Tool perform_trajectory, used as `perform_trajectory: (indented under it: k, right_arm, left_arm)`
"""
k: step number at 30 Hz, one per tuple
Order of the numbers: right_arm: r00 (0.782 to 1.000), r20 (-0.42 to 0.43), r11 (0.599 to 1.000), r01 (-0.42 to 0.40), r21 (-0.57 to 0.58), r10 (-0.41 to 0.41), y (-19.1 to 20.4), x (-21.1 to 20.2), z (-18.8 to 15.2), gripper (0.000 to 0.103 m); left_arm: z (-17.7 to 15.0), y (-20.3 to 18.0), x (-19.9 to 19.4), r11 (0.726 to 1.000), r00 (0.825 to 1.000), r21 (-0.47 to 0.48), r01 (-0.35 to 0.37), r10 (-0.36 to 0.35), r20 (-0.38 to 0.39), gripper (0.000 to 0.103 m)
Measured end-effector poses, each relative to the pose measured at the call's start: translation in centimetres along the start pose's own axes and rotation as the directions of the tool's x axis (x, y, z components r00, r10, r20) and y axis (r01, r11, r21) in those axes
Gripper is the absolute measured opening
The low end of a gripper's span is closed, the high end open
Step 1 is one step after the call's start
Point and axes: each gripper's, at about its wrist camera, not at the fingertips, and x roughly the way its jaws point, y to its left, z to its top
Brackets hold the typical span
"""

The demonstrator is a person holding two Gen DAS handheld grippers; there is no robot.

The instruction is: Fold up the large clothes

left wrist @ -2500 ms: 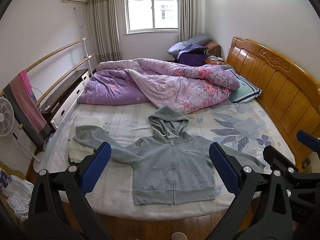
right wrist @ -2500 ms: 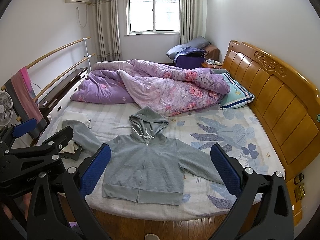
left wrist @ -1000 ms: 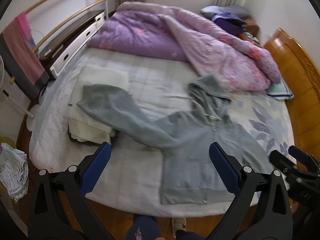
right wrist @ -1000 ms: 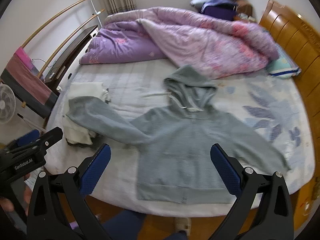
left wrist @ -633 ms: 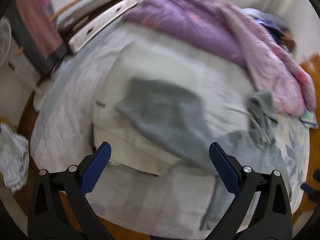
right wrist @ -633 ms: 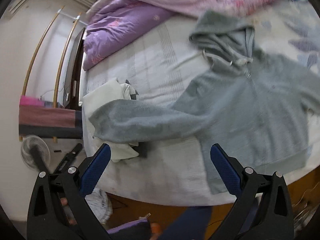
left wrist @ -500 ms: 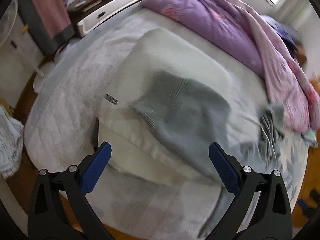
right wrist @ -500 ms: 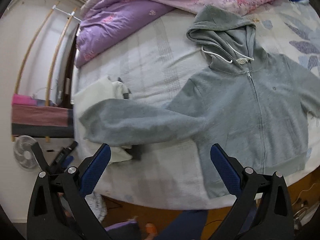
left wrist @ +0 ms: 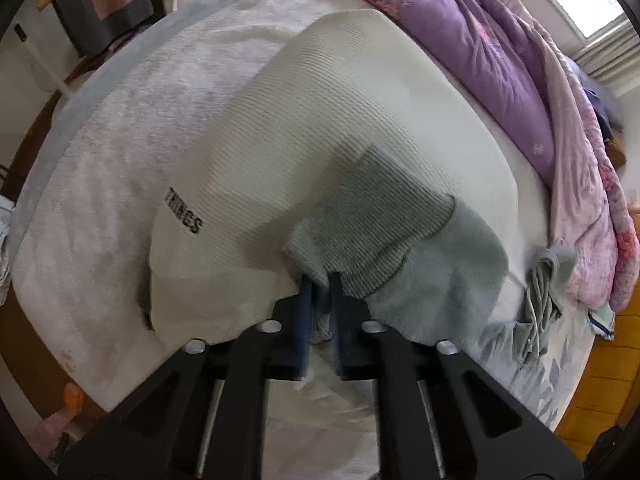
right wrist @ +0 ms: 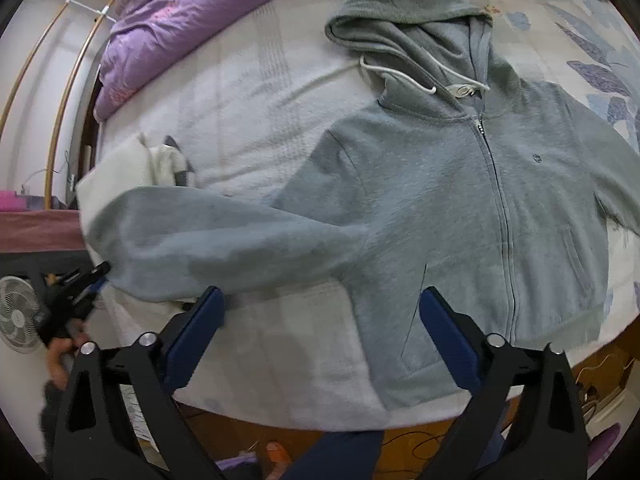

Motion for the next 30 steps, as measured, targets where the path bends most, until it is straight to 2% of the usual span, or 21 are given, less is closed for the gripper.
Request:
perform_trajectory:
  k: [1, 5, 7, 10, 14, 17, 19, 22, 25, 27, 28, 30]
  right_arm:
    - [1.000, -0.020, 1.000, 0.003, -0.011, -0.003, -0.2, 1.2, 0.3, 0.069]
    - [0.994, -0.104, 0.996, 0.014, -0.093, -0.024, -0.4, 6.8, 1.7, 0.015]
    - [0.993, -0.117, 0.989, 0.013, -0.150, -0.030, -0.1, 9.3, 2.2, 0.001]
    - [0.986, -0.167, 0.981, -0.018, -0.192, -0.015, 0.3, 13.0, 2.6, 0.000]
    - [0.973, -0.229, 0.972, -0.032, -0.235, -0.023, 0.3, 17.6, 2.2, 0.000]
    - [0.959, -0.277, 0.965, -0.013, -0.262, -0.062, -0.1, 20.6, 1.8, 0.001]
    - [0.952, -0.302, 0.963, -0.037, -0.266, -0.047, -0.8, 21.3, 2.4, 0.001]
    - [0.943, -0.329, 0.959, -0.127, -0.254, 0.038, -2.1, 19.7, 3.6, 0.001]
    - [0.944, -0.308, 0.949, -0.197, -0.246, 0.117, -5.2, 15.8, 4.7, 0.002]
    - [0.950, -0.277, 0.947, -0.212, -0.240, 0.143, -8.1, 13.1, 5.4, 0.004]
    - [0.954, -0.254, 0.949, -0.218, -0.228, 0.158, -10.5, 11.3, 5.9, 0.004]
    - [0.961, -0.215, 0.954, -0.219, -0.206, 0.175, -14.4, 8.9, 6.6, 0.004]
  left_arm:
    - [0.1, 0.1, -0.7, 1.000, 1.000, -0.005, 0.002, -0.002, 0.013, 0.007]
    - [-0.7, -0.1, -4.6, 0.999, 0.996, 0.012, 0.038, -0.039, 0.085, 0.006]
    - [-1.5, -0.6, -6.9, 0.998, 0.991, 0.043, 0.045, -0.050, 0.123, 0.006]
    - [-3.4, -1.8, -10.8, 0.994, 0.981, 0.101, 0.032, -0.051, 0.188, 0.006]
    - [-5.3, -3.3, -14.3, 0.991, 0.968, 0.131, 0.030, -0.062, 0.243, 0.006]
    - [-6.7, -5.3, -15.4, 0.986, 0.967, 0.162, 0.031, -0.071, 0.246, 0.004]
    - [-8.2, -7.5, -16.0, 0.980, 0.966, 0.191, 0.048, -0.095, 0.242, 0.004]
    - [-10.2, -11.6, -16.7, 0.961, 0.960, 0.275, 0.030, -0.104, 0.258, 0.004]
    - [-12.6, -17.5, -17.2, 0.920, 0.951, 0.387, 0.060, -0.171, 0.259, 0.004]
    - [-14.6, -22.1, -16.4, 0.883, 0.946, 0.456, 0.110, -0.234, 0.224, 0.004]
    - [-15.9, -24.9, -15.4, 0.856, 0.945, 0.497, 0.142, -0.266, 0.188, 0.004]
    - [-18.1, -29.3, -13.2, 0.822, 0.947, 0.539, 0.185, -0.296, 0.127, 0.004]
